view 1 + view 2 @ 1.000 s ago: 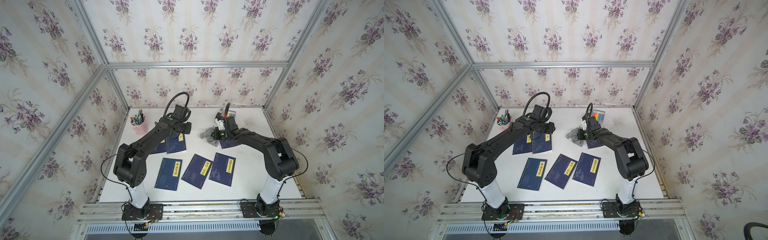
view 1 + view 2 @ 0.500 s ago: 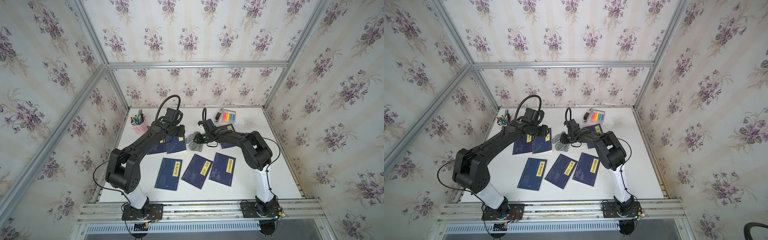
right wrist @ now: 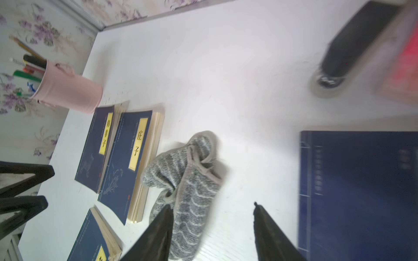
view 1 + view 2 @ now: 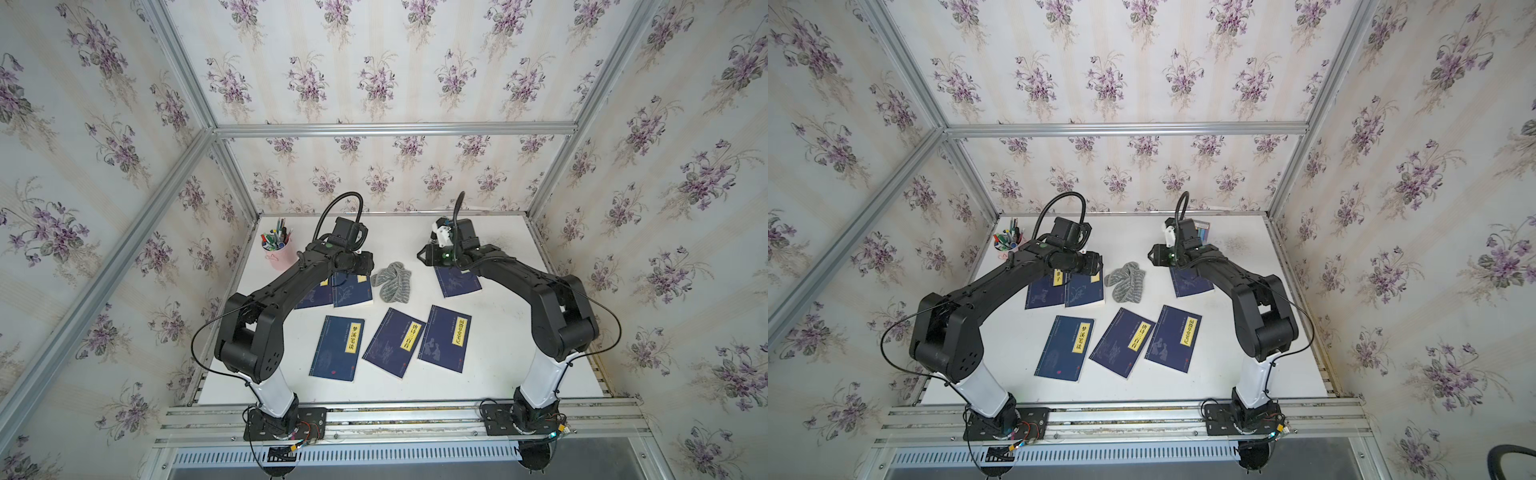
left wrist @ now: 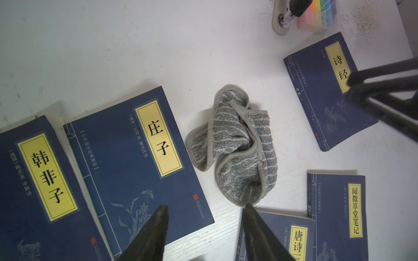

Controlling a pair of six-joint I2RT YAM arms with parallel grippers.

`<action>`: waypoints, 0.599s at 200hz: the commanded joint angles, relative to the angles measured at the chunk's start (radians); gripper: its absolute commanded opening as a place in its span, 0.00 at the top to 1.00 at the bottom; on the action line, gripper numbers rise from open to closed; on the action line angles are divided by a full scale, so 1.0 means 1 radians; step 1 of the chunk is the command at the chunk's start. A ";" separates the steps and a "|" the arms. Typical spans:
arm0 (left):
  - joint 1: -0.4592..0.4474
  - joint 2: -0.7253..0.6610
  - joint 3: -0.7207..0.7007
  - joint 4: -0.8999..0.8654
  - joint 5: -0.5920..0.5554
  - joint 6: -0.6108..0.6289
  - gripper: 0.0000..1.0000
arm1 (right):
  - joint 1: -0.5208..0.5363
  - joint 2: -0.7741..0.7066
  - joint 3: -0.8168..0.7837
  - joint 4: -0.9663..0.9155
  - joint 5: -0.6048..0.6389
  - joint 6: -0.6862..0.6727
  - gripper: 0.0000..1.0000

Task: Wipe the cover of the book
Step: Place the cleaning item at the center of the board, then move the book to the center of the board.

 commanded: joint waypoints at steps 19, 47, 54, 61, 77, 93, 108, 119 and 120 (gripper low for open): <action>-0.012 0.018 -0.012 0.055 0.018 -0.011 0.35 | -0.177 -0.020 -0.075 -0.015 0.090 -0.027 0.41; -0.023 0.034 -0.011 0.055 0.027 -0.013 0.32 | -0.260 0.010 -0.120 -0.014 0.109 -0.034 0.41; -0.026 0.034 -0.011 0.056 0.028 -0.012 0.32 | -0.271 0.019 -0.126 -0.014 0.116 -0.036 0.40; -0.027 0.033 -0.011 0.056 0.028 -0.011 0.30 | -0.281 0.026 -0.134 -0.012 0.120 -0.038 0.40; -0.029 0.029 -0.014 0.061 0.036 -0.012 0.29 | -0.292 0.044 -0.141 -0.004 0.117 -0.041 0.40; -0.030 0.028 -0.014 0.063 0.042 -0.013 0.29 | -0.294 0.078 -0.127 -0.017 0.104 -0.049 0.40; -0.030 0.030 -0.011 0.058 0.043 -0.011 0.28 | -0.294 0.110 -0.112 -0.030 0.084 -0.055 0.40; -0.030 0.030 -0.011 0.057 0.043 -0.009 0.28 | -0.294 0.123 -0.110 -0.026 0.062 -0.059 0.40; -0.030 0.029 -0.011 0.057 0.043 -0.008 0.28 | -0.294 0.124 -0.110 -0.026 0.060 -0.060 0.40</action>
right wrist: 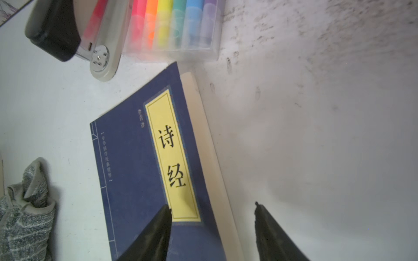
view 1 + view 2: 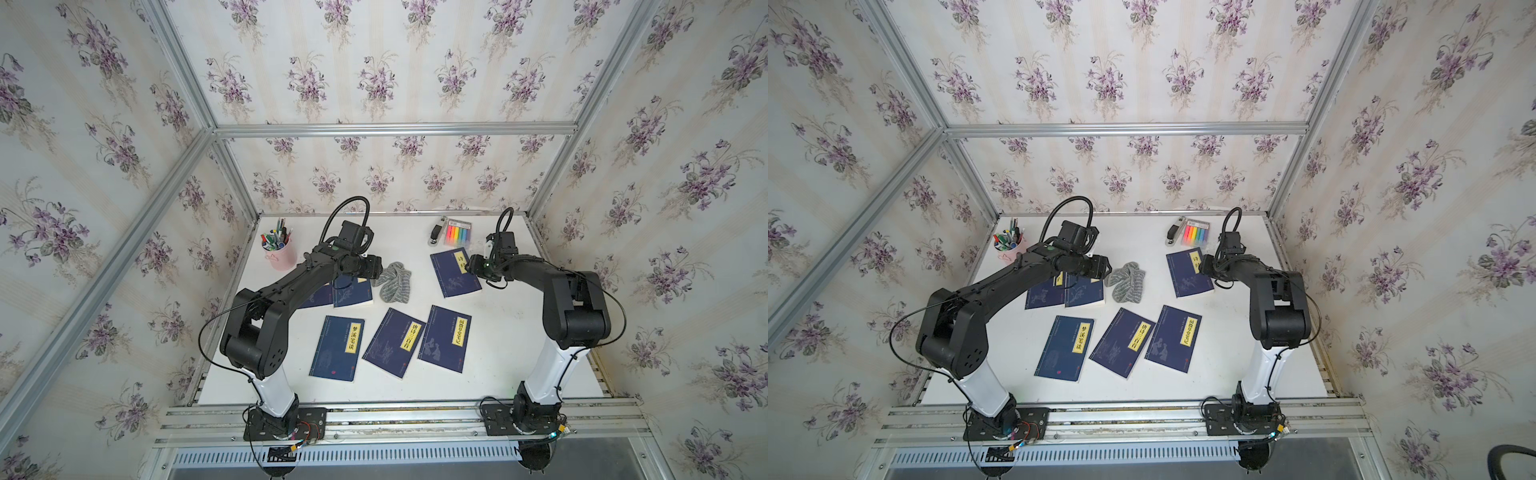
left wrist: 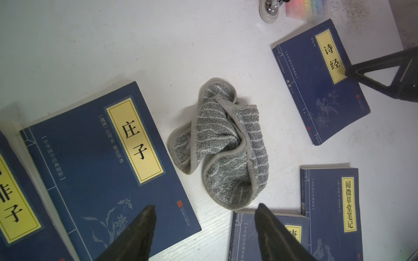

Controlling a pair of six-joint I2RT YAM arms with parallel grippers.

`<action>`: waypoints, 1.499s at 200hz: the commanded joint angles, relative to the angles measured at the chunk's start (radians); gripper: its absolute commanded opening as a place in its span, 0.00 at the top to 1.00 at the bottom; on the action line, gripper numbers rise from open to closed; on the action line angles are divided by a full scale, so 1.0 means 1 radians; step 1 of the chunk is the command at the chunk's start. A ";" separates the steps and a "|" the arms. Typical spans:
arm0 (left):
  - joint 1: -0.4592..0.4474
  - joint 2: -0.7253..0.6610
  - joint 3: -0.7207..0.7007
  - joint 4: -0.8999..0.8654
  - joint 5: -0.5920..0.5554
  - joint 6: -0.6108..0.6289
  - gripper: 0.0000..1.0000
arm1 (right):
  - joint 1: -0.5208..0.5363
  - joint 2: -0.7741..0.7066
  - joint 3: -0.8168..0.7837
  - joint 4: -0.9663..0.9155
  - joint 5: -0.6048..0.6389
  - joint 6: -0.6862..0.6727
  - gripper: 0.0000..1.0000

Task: Wipe the cover of the book
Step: Move the book to the center of the board, then pick up the cleaning item at the center of the board.

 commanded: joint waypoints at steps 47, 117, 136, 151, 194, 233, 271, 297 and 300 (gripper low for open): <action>0.000 0.011 0.021 0.016 0.017 -0.004 0.29 | 0.020 0.083 0.064 -0.055 -0.090 -0.046 0.44; -0.067 0.140 0.075 0.043 0.050 -0.022 0.29 | 0.137 0.111 0.048 -0.032 -0.100 0.013 0.53; -0.081 0.152 0.087 0.035 0.048 -0.022 0.29 | 0.156 0.084 -0.007 0.027 -0.136 0.076 0.57; -0.091 0.157 0.092 0.027 0.044 -0.026 0.29 | 0.171 0.064 -0.038 0.065 -0.150 0.115 0.59; -0.099 0.160 0.083 0.017 0.022 -0.034 0.29 | 0.230 0.056 -0.063 0.102 -0.163 0.175 0.61; -0.100 0.139 0.088 -0.018 -0.011 -0.017 0.29 | 0.247 0.012 -0.062 0.080 -0.046 0.162 0.60; -0.074 0.067 0.076 -0.054 -0.069 0.002 0.29 | 0.313 -0.117 -0.040 0.018 0.118 0.072 0.53; -0.006 0.004 0.028 -0.050 -0.030 -0.015 0.26 | 0.393 -0.133 0.022 0.000 0.117 0.025 0.48; 0.001 -0.003 0.020 -0.048 -0.027 -0.017 0.26 | 0.401 -0.128 0.033 -0.004 0.117 0.021 0.48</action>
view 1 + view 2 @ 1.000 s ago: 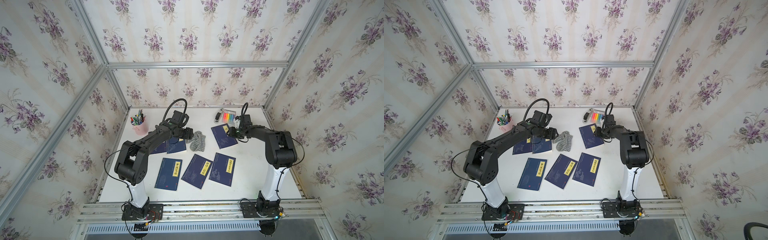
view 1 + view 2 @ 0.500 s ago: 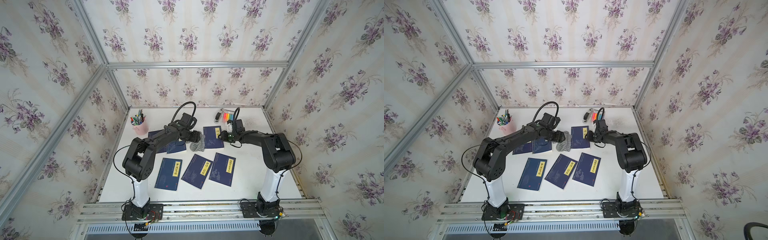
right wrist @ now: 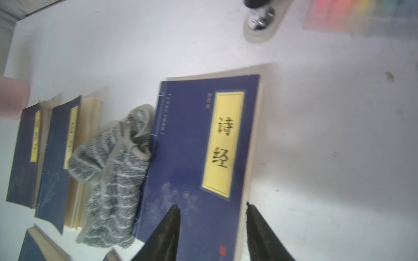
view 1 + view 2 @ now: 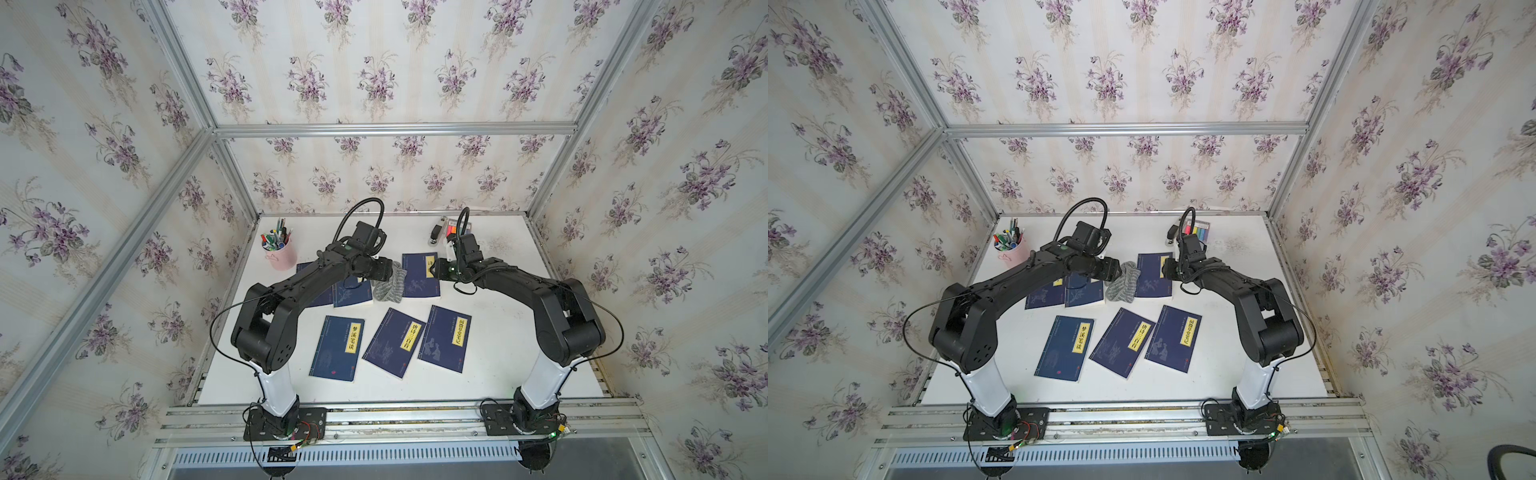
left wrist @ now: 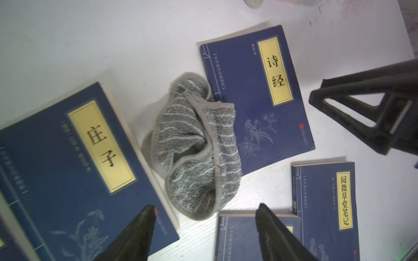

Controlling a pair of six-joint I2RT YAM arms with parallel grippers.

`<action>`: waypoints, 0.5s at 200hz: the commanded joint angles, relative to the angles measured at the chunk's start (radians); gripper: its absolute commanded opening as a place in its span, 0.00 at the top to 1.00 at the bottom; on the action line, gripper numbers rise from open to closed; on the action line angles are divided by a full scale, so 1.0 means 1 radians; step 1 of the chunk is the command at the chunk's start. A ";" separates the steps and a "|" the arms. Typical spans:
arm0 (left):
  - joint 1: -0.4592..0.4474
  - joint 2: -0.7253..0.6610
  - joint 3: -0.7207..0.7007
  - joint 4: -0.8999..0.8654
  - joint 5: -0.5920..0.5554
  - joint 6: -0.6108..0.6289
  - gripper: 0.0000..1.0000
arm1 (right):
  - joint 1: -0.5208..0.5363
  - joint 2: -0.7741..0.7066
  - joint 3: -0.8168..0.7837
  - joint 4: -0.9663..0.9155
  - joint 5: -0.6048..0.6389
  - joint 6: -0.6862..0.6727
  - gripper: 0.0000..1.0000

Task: Wipe the cover of the book
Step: Pick up the cleaning item at the center of the board.

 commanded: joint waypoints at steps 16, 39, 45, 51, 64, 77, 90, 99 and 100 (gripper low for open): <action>0.080 -0.080 -0.073 -0.005 0.017 -0.010 0.23 | 0.097 0.040 0.114 -0.054 0.039 -0.080 0.45; 0.118 -0.130 -0.140 0.025 0.043 -0.025 0.22 | 0.132 0.154 0.222 -0.077 0.006 -0.082 0.45; 0.124 -0.140 -0.156 0.034 0.051 -0.028 0.21 | 0.175 0.186 0.249 -0.083 0.008 -0.084 0.45; 0.131 -0.148 -0.171 0.043 0.055 -0.033 0.21 | 0.189 0.219 0.277 -0.090 0.013 -0.085 0.45; 0.139 -0.162 -0.197 0.051 0.058 -0.037 0.21 | 0.213 0.283 0.333 -0.114 0.014 -0.088 0.45; 0.146 -0.170 -0.217 0.054 0.060 -0.040 0.21 | 0.235 0.329 0.369 -0.120 0.012 -0.090 0.44; 0.154 -0.177 -0.233 0.060 0.062 -0.039 0.21 | 0.253 0.365 0.396 -0.132 0.008 -0.091 0.44; 0.160 -0.181 -0.242 0.064 0.063 -0.040 0.21 | 0.262 0.382 0.407 -0.137 0.007 -0.094 0.44; 0.160 -0.181 -0.242 0.064 0.063 -0.040 0.21 | 0.262 0.384 0.408 -0.137 0.007 -0.093 0.44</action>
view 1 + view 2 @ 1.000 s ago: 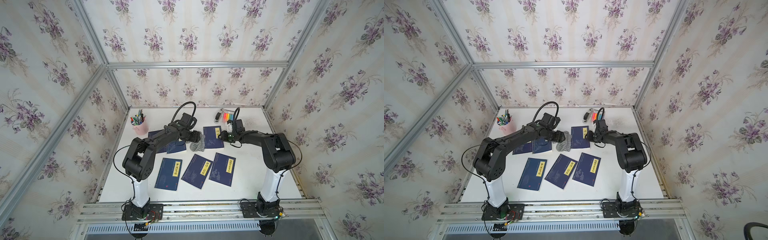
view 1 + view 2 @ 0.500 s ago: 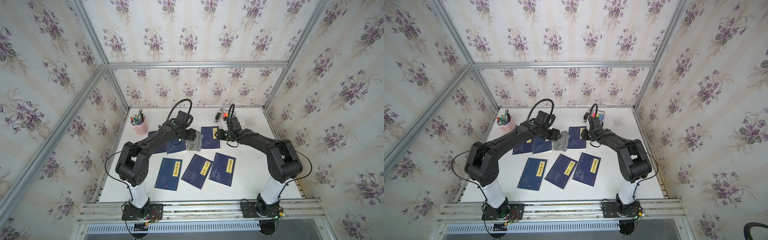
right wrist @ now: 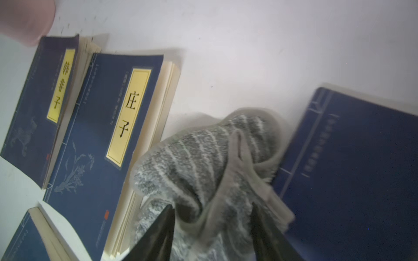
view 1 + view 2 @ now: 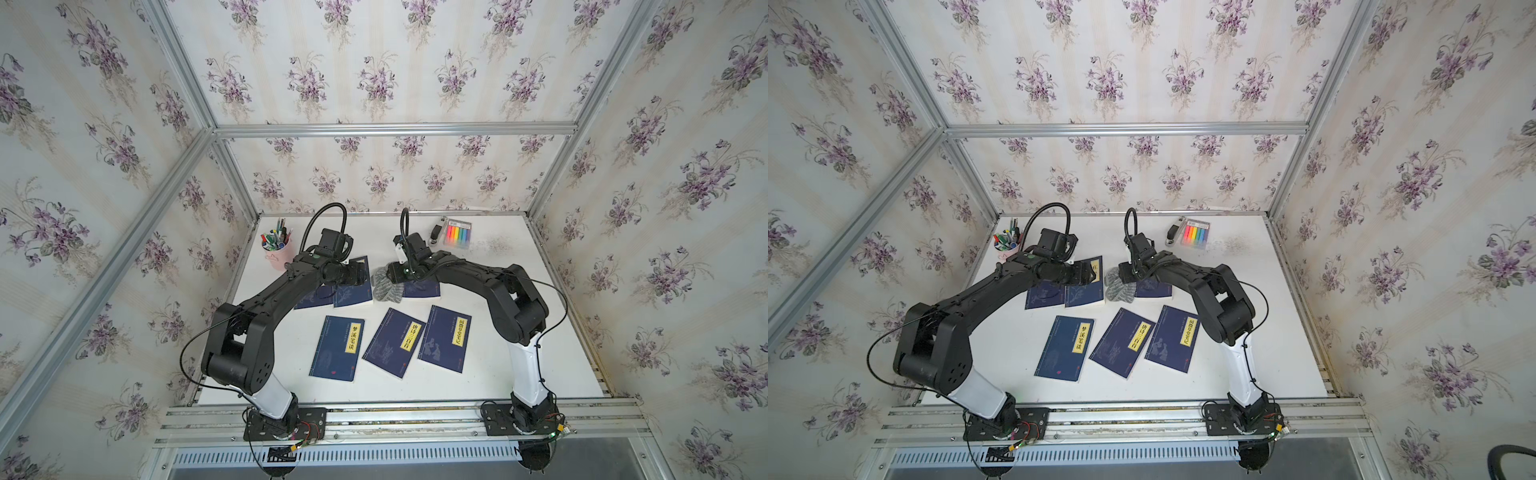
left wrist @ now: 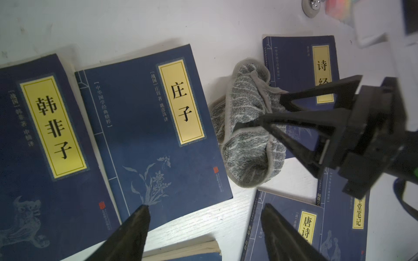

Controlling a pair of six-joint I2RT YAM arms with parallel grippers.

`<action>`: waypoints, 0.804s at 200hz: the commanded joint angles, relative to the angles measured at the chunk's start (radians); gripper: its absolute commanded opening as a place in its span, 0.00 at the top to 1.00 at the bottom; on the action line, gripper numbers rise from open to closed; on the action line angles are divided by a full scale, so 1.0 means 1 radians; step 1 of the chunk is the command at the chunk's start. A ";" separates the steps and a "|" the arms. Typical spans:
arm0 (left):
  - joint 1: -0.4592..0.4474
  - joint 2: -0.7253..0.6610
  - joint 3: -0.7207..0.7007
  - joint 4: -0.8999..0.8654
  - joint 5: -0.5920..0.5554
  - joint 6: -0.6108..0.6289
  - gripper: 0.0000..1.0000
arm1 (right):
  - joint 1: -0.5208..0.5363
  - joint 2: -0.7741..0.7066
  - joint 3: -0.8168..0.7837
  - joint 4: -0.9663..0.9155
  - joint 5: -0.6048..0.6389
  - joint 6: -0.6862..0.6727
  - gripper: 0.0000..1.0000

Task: Wipe the cover of the book
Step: Pick up the cleaning item at the center of the board.

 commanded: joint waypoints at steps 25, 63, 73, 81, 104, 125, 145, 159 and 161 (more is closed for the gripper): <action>0.020 -0.013 -0.022 0.038 0.028 -0.009 0.21 | 0.023 0.077 0.050 -0.064 0.004 -0.009 0.44; 0.023 0.002 -0.019 0.045 0.044 -0.008 0.21 | 0.026 0.116 0.073 -0.105 0.031 -0.029 0.62; 0.023 0.008 -0.011 0.046 0.049 -0.006 0.22 | 0.025 0.114 0.076 -0.102 0.027 -0.032 0.83; 0.023 0.014 -0.002 0.042 0.051 -0.004 0.22 | 0.024 0.098 0.074 -0.097 0.027 -0.035 0.97; 0.012 0.029 0.032 0.023 0.030 0.007 0.23 | 0.022 0.016 0.043 -0.054 0.027 -0.047 1.00; -0.017 0.043 0.066 0.013 0.021 0.032 0.24 | 0.004 -0.086 0.004 -0.033 0.047 -0.049 1.00; -0.048 0.072 0.110 -0.003 0.019 0.050 0.24 | -0.030 -0.175 -0.048 -0.028 0.076 -0.049 1.00; -0.067 0.100 0.143 -0.007 0.023 0.053 0.25 | -0.062 -0.213 -0.084 -0.037 0.123 -0.050 1.00; -0.071 0.106 0.148 -0.008 0.025 0.053 0.25 | -0.066 -0.217 -0.088 -0.040 0.132 -0.051 1.00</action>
